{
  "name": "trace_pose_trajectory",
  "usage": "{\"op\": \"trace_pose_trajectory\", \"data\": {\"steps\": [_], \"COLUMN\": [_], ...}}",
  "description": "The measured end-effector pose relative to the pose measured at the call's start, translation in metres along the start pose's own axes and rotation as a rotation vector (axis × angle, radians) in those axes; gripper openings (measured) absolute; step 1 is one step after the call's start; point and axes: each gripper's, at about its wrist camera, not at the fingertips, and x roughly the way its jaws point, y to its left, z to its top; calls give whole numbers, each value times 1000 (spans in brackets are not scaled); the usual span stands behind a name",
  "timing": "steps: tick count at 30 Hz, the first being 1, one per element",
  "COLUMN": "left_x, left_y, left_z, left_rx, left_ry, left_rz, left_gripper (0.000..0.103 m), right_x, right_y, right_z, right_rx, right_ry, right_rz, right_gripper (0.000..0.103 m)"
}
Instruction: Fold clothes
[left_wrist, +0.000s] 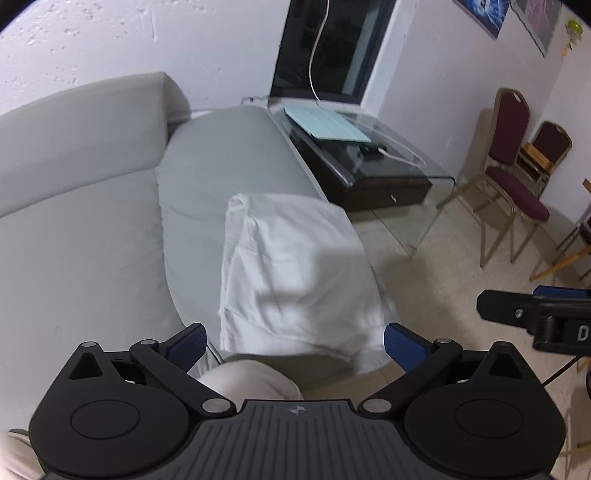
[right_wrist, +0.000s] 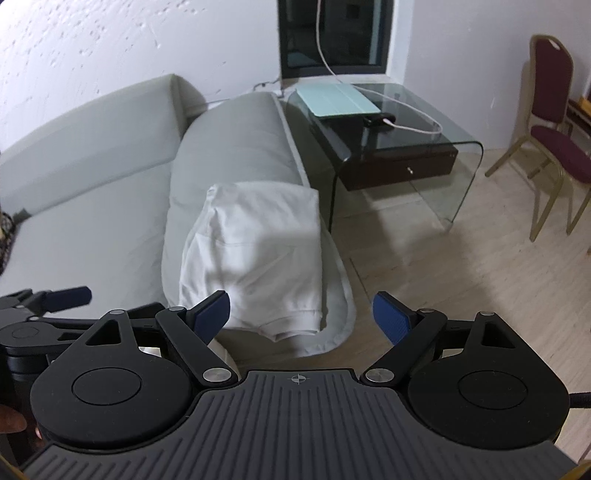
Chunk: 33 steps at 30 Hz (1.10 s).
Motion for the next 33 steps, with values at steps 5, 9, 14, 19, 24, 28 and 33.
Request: {"op": "trace_pose_trajectory", "data": {"steps": [5,9,14,19,24,28,33], "left_x": [1,5,8,14,18,19,19], "left_y": [8,11,9,11,11,11,11], "left_z": [0,1,0,-2,-2,-2,-1], "left_rx": [-13,-25,-16,-23,-27,-33,-36], "left_ry": [0,12,8,25,38,41,37], "left_rz": [10,32,54,56,60,64,67], "left_gripper": [102,102,102,102,102,102,102], "right_x": [9,16,23,28,33,34,33], "right_y": [12,15,16,16,16,17,19], "right_z": [0,1,2,0,2,4,5], "right_rx": [-16,-28,-39,-42,-44,-49,-52], "right_ry": [10,31,42,59,71,73,71], "right_rz": [-10,-6,-13,-12,-12,-16,-23], "right_gripper": [90,90,90,90,90,90,90]}}
